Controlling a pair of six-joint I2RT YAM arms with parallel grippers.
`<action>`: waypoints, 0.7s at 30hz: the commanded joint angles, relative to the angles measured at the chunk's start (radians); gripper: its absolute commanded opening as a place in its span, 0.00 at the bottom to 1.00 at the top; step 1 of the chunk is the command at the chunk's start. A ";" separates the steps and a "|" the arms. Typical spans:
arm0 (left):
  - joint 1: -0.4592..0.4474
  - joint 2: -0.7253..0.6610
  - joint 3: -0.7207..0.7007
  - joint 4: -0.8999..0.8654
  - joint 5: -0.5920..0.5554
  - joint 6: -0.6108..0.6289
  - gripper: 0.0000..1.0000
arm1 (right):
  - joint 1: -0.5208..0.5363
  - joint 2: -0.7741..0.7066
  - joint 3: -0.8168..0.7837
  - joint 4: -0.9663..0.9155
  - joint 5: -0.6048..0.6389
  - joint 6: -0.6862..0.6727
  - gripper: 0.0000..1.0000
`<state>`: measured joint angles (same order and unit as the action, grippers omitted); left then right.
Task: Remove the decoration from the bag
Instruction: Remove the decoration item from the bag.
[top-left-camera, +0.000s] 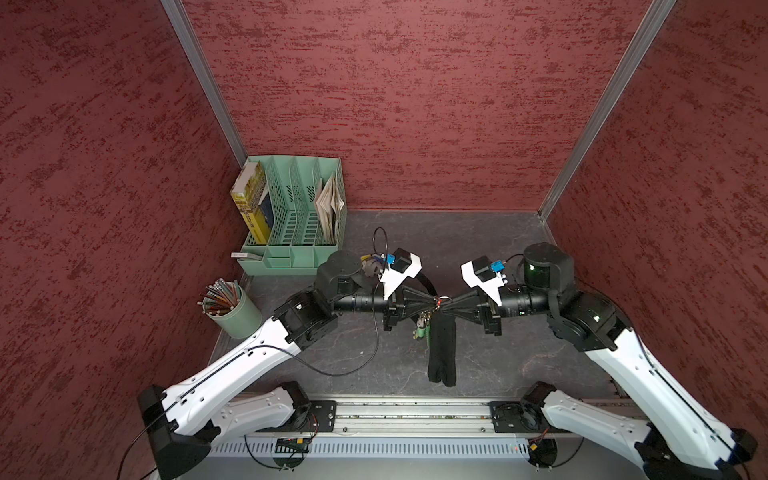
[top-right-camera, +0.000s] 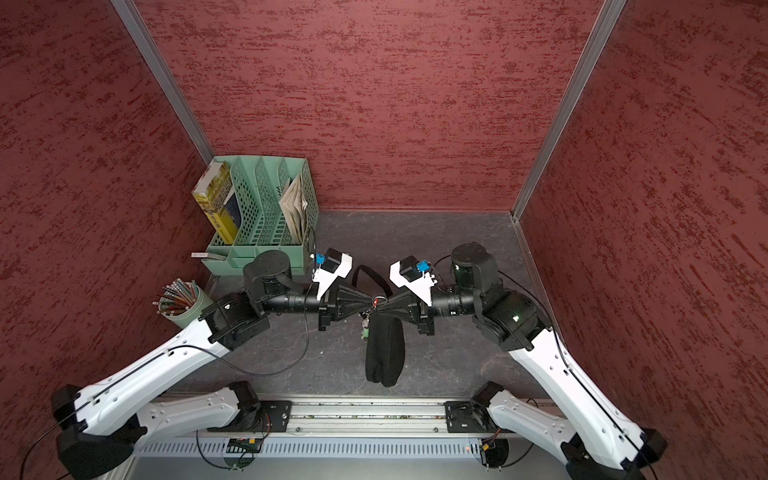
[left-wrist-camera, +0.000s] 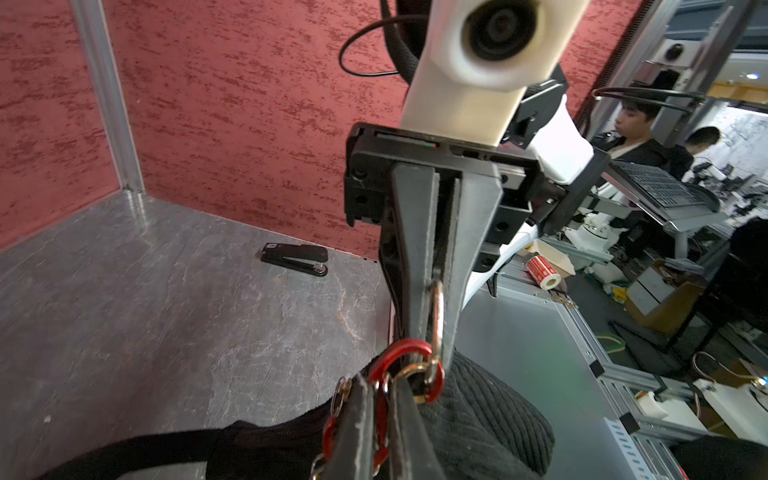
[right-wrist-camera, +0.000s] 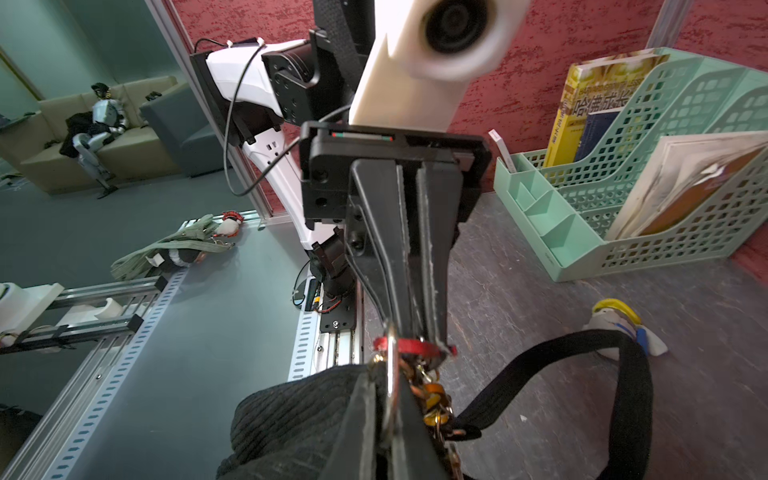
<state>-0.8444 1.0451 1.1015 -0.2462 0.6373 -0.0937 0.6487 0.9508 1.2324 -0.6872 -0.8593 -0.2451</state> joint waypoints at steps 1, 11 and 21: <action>-0.006 -0.011 0.054 -0.061 -0.218 -0.070 0.00 | 0.007 -0.013 0.040 -0.035 -0.004 -0.026 0.00; -0.081 0.076 0.191 -0.198 -0.397 -0.130 0.00 | 0.008 0.012 0.044 -0.059 0.019 -0.028 0.00; -0.104 0.141 0.283 -0.234 -0.439 -0.238 0.00 | 0.006 0.037 0.045 -0.071 0.011 -0.033 0.00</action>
<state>-0.9485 1.1584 1.3399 -0.5846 0.2794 -0.2699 0.6308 0.9840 1.2537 -0.7250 -0.7437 -0.2596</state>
